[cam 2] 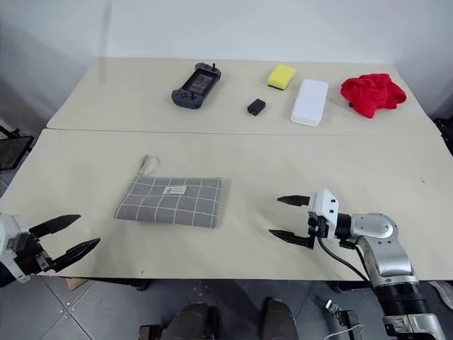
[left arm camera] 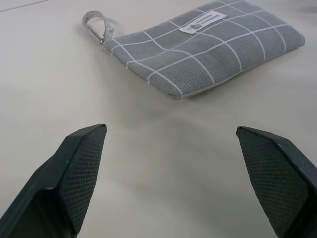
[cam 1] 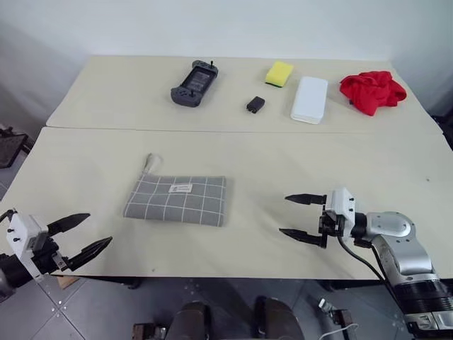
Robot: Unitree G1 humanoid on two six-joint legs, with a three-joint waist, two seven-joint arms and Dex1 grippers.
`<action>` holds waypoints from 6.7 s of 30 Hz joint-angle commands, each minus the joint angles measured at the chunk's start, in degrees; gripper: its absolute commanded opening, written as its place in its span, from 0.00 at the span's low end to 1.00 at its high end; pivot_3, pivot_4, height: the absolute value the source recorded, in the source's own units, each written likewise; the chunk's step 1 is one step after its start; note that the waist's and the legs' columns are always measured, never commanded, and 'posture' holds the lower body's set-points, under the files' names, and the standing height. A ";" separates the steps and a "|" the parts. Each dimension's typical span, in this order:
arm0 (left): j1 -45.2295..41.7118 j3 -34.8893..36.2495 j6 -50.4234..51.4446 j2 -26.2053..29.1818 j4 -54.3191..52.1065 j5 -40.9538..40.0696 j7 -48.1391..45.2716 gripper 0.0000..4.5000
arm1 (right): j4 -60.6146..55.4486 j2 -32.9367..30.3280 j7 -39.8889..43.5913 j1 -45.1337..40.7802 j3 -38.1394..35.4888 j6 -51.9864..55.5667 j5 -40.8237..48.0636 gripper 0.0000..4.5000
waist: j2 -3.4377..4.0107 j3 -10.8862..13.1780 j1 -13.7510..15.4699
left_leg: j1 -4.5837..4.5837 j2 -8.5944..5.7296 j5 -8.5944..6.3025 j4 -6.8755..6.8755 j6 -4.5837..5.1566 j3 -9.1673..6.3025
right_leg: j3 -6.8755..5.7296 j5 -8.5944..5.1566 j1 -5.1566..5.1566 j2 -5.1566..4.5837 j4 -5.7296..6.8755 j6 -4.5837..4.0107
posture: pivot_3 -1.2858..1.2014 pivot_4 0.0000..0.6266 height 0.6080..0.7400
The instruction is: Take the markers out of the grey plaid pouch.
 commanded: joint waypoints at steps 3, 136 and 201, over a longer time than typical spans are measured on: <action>-0.11 2.37 6.17 0.97 -1.62 -4.79 0.46 0.99 | -1.48 1.02 0.18 -0.31 0.10 -1.74 0.49 1.00 | 0.00 0.00 -0.08 | 0.00 0.00 0.00 0.00 0.00 0.01 | 0.00 0.00 0.00 0.01 0.00 0.00 | 0.52 0.24 1.00; -37.23 -37.75 -38.78 -19.03 18.04 21.14 2.57 0.00 | 9.95 2.69 -14.87 -48.65 4.44 85.43 24.70 0.99 | -0.15 0.05 -0.34 | -0.50 0.05 0.09 0.18 -0.20 0.74 | 0.67 0.03 -0.96 0.43 0.56 -0.19 | 0.52 0.24 1.00; -34.44 -37.51 -17.21 -18.99 7.56 6.86 4.75 0.00 | 12.46 23.91 -58.29 -39.31 -18.04 82.94 55.04 0.01 | -0.14 0.05 -0.47 | -0.51 0.21 0.09 0.17 -0.20 0.76 | 0.67 0.03 -0.96 0.50 0.58 -0.19 | 0.52 0.24 1.00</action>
